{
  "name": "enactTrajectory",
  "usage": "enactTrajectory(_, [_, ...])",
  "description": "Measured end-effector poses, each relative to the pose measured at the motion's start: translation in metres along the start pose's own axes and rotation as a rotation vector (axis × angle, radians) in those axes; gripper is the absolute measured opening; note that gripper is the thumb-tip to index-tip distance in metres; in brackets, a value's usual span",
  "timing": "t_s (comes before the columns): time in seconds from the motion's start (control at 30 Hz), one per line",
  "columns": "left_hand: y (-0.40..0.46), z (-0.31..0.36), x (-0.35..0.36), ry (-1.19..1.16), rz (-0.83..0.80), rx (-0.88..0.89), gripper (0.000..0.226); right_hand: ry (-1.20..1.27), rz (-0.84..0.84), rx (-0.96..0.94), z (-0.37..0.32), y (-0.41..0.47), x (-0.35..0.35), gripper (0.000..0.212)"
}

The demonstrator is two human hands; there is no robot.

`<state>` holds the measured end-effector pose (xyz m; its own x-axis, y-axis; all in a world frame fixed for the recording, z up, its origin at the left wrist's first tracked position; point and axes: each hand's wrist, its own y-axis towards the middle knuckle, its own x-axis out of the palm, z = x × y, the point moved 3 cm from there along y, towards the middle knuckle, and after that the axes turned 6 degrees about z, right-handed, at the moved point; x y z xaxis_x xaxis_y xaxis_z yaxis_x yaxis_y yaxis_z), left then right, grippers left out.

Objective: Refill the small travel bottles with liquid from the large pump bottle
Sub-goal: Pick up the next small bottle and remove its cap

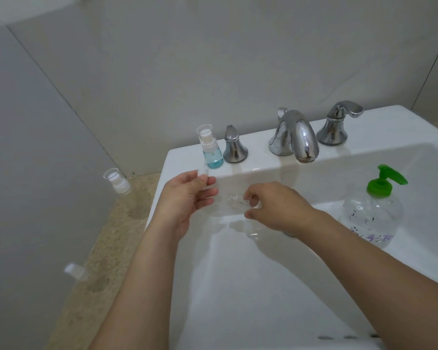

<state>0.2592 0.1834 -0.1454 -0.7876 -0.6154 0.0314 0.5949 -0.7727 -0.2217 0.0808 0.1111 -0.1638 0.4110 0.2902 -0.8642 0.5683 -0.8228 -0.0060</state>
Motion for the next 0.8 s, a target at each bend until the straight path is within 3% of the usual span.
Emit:
enactTrajectory(0.07, [-0.002,0.0,0.005,0.111,0.029,0.118,0.015,-0.002,-0.004,-0.007,0.0,0.0,0.0,0.034])
enactTrajectory(0.17, [-0.004,0.003,0.004,0.388,0.229,0.466,0.013,0.015,-0.01,-0.011,0.0,-0.001,0.001,0.034])
enactTrajectory(0.23, [-0.005,0.003,0.004,0.471,0.315,0.6,0.014,0.02,-0.02,-0.018,0.0,-0.001,0.004,0.035])
enactTrajectory(0.4, [0.01,0.013,0.009,0.499,0.523,0.623,0.006,0.008,-0.027,-0.03,0.0,0.0,0.004,0.034])
enactTrajectory(0.47, [0.02,0.012,0.007,0.587,0.585,0.617,0.014,0.002,-0.021,-0.035,0.0,0.001,0.007,0.035])
enactTrajectory(0.57, [0.027,0.0,0.007,0.849,0.637,0.594,0.024,0.015,-0.031,-0.032,0.0,0.001,0.01,0.035])
enactTrajectory(0.8, [0.032,-0.002,0.016,0.964,0.698,0.521,0.032,0.008,-0.029,-0.056,0.003,0.003,0.011,0.034])
